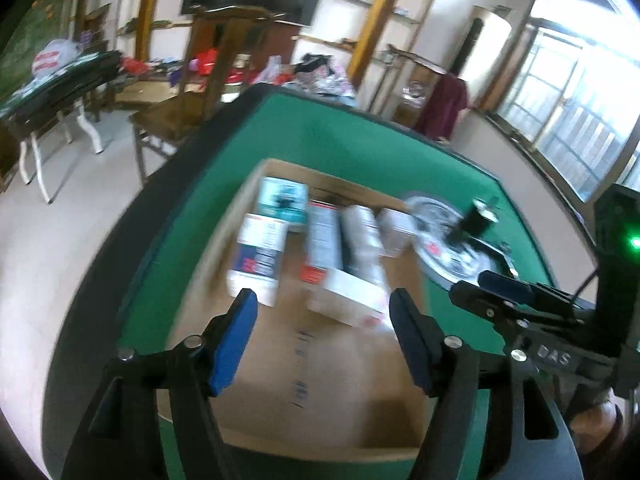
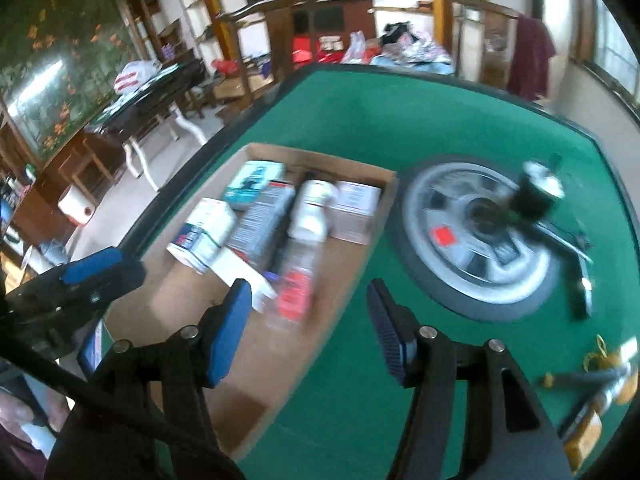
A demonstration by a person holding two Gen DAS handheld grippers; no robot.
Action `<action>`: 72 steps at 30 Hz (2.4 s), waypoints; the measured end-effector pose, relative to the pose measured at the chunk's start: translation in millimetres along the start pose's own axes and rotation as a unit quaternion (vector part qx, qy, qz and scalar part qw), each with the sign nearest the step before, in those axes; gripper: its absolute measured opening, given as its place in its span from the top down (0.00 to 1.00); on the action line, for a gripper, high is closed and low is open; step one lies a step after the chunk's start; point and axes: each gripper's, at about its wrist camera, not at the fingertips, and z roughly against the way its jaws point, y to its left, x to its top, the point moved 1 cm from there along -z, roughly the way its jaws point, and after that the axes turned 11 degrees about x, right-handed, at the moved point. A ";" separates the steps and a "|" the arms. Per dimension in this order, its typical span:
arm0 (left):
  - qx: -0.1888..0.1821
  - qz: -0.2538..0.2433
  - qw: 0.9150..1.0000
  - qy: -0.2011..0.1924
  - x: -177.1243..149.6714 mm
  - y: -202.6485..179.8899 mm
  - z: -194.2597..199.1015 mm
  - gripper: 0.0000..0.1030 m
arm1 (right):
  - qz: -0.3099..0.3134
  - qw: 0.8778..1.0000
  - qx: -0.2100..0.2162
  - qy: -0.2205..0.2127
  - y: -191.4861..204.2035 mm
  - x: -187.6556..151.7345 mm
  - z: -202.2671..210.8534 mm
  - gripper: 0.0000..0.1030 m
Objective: Organize objects
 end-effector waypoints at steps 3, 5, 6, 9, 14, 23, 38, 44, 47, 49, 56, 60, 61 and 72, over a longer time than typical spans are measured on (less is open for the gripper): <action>-0.020 -0.022 1.000 -0.011 -16.4 -34.6 16.0 0.39 | -0.034 0.999 0.001 -0.014 -26.1 -14.5 23.3 0.43; -0.035 -0.035 0.999 -0.016 -26.9 -53.8 23.5 0.39 | -0.060 0.998 -0.008 -0.029 -48.1 -29.1 42.9 0.43; -0.045 -0.042 0.998 -0.015 -34.0 -66.4 25.4 0.39 | -0.072 0.997 -0.013 -0.037 -60.5 -34.3 52.8 0.43; -0.069 -0.054 0.996 0.002 -52.5 -98.7 23.3 0.39 | -0.127 0.989 -0.033 -0.071 -106.8 -52.5 86.5 0.43; -0.083 -0.073 0.993 0.034 -77.8 -142.8 10.7 0.38 | -0.216 0.968 -0.032 -0.127 -171.7 -82.0 133.5 0.43; -0.072 -0.086 0.991 0.075 -99.9 -182.5 -4.2 0.39 | -0.315 0.929 -0.059 -0.183 -267.4 -132.6 182.1 0.39; -0.064 -0.237 0.967 0.059 -138.1 -284.2 -15.5 0.39 | -0.341 0.908 -0.013 -0.242 -309.8 -169.8 189.1 0.39; -0.070 -0.281 0.956 0.047 -145.2 -326.2 -33.8 0.39 | -0.331 0.916 0.009 -0.226 -303.1 -165.1 178.9 0.39; -0.073 -0.293 0.951 0.060 -148.1 -341.4 -45.2 0.39 | -0.332 0.916 0.017 -0.226 -303.4 -166.7 178.1 0.39; -0.071 -0.300 0.950 0.047 -148.1 -349.5 -46.7 0.39 | -0.336 0.914 0.023 -0.228 -304.7 -169.0 178.4 0.39; -0.083 -0.320 0.943 0.043 -146.5 -370.1 -52.7 0.65 | -0.352 0.906 0.032 -0.232 -312.5 -172.3 179.1 0.36; -0.085 -0.301 0.949 0.046 -142.1 -364.9 -55.0 0.79 | -0.350 0.909 0.029 -0.227 -311.7 -170.9 177.3 0.36; -0.086 -0.296 0.950 0.047 -140.0 -362.5 -56.4 0.85 | -0.347 0.910 0.029 -0.224 -311.1 -170.1 176.1 0.36; -0.079 -0.270 0.959 0.039 -134.7 -319.0 -32.3 0.89 | -0.330 0.927 0.033 -0.175 -305.1 -167.3 156.7 0.36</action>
